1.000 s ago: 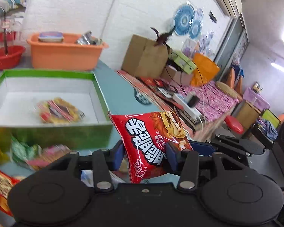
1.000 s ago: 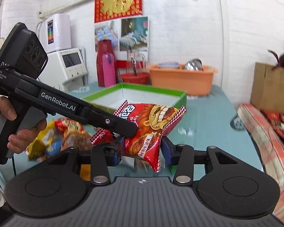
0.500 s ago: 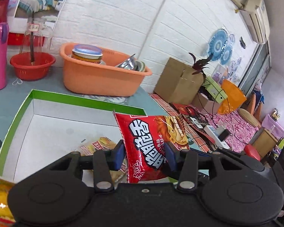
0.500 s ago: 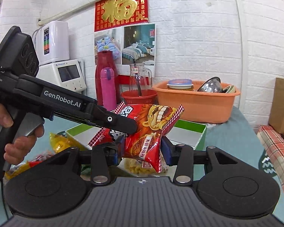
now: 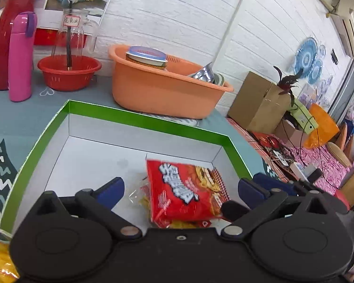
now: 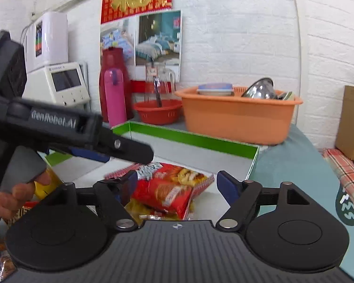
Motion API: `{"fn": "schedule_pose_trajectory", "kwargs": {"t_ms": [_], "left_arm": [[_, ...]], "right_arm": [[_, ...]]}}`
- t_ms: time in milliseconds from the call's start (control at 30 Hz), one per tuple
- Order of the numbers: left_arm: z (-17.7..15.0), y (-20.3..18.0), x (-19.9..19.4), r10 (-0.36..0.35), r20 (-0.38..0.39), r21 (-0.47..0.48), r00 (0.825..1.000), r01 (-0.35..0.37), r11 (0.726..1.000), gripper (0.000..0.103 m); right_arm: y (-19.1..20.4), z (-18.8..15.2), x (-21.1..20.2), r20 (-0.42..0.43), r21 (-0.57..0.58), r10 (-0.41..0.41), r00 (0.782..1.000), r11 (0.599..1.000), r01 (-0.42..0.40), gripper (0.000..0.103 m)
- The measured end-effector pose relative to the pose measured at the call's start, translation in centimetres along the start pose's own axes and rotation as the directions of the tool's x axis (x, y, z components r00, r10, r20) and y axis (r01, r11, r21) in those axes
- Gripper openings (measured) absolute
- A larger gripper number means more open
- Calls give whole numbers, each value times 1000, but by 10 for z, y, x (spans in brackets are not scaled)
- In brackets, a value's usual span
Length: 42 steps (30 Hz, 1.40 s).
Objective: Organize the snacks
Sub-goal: 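Carry the red wafer bag into the green box and release, then grasp the orange snack packet with the left gripper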
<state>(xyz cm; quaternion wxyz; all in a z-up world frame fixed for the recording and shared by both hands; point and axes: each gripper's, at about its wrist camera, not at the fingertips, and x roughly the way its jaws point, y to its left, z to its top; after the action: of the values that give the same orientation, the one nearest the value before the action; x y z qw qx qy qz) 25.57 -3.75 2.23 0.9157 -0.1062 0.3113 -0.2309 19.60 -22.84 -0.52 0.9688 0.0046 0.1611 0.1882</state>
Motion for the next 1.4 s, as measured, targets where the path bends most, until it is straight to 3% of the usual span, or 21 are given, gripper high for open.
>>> {"fn": "schedule_pose_trajectory", "kwargs": {"t_ms": [67,167,400,600,767,967,1133,1267,1400], "left_arm": [[1,0,-12,-15,8,-26,1000,15,1000,103],[3,-7,-36,-30,35,-42,999,31,999,103],[-13,-29,-101,1,62,-29,998,1,1000,103],[-54,-29,-151,-3,95,-41,995,7,999,103],[-95,-23,-182,-30,68,-53,997,33,998,103],[-148,-20,-190,-123,-19,-95,992,121,988,103],[-169,-24,-178,-215,-82,-147,973,201,968,103],[-167,-40,-162,-191,-95,-73,977,184,980,103],[-166,-47,-137,-178,-135,-23,975,177,984,103]], "right_arm": [[2,4,-12,23,9,2,1000,1000,-2,103],[6,6,-38,80,47,64,995,997,-68,103],[12,10,-100,219,175,236,947,945,-276,103],[28,7,-140,248,147,234,940,950,-275,103],[38,-14,-162,179,131,234,955,957,-259,103],[54,-54,-169,-8,82,218,976,973,-216,103],[65,-78,-164,-154,1,228,961,973,-231,103],[71,-87,-161,-208,-63,215,954,970,-233,103],[67,-88,-154,-222,-26,239,945,968,-251,103]]}}
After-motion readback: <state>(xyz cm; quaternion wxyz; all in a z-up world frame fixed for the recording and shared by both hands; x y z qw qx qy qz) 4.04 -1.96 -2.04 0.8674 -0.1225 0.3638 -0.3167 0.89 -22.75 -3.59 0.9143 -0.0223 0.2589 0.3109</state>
